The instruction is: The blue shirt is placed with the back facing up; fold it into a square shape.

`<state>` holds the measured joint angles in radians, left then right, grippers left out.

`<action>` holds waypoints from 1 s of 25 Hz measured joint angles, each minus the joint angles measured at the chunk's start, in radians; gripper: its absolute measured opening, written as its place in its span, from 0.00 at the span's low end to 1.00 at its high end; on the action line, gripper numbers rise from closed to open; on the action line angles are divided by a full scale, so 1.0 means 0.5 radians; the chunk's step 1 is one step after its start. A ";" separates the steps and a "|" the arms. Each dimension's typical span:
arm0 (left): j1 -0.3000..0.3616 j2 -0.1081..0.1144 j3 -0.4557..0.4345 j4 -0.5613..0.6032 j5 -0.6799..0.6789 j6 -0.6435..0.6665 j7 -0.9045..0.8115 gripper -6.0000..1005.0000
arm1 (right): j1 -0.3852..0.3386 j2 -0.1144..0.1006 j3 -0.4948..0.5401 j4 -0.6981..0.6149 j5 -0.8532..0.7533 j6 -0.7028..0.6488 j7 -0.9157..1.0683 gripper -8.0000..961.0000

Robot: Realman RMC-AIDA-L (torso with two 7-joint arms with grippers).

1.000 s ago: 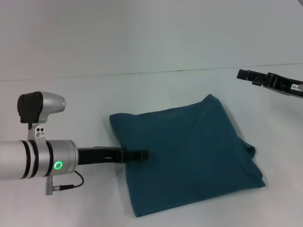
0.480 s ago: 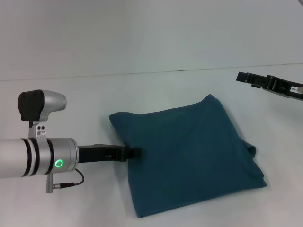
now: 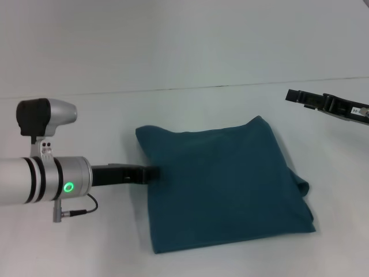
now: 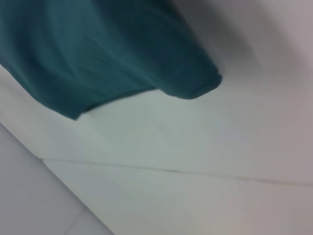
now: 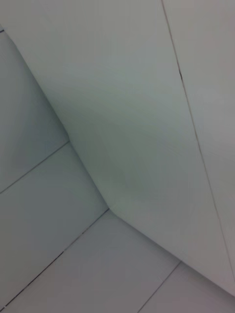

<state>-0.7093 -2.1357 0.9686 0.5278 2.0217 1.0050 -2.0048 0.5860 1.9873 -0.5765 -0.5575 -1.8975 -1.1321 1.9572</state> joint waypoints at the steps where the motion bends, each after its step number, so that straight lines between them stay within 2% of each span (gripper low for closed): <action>1: -0.006 0.004 -0.003 0.003 0.000 -0.010 0.000 0.06 | 0.000 0.006 0.000 0.000 0.000 0.000 0.000 0.86; 3: -0.020 0.013 -0.007 0.008 0.000 -0.026 0.000 0.02 | 0.000 0.007 -0.001 0.000 0.000 0.000 0.000 0.86; 12: -0.046 0.045 -0.014 -0.004 0.000 -0.146 -0.012 0.02 | 0.003 0.011 -0.004 0.000 -0.008 0.009 0.001 0.85; 25: -0.008 0.046 -0.025 0.068 -0.010 -0.131 -0.014 0.05 | 0.006 0.012 -0.010 -0.002 -0.012 -0.002 -0.014 0.86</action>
<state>-0.7134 -2.1129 0.9559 0.5619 2.0164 0.9393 -2.0116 0.5888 1.9934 -0.5813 -0.5585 -1.9036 -1.1330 1.9502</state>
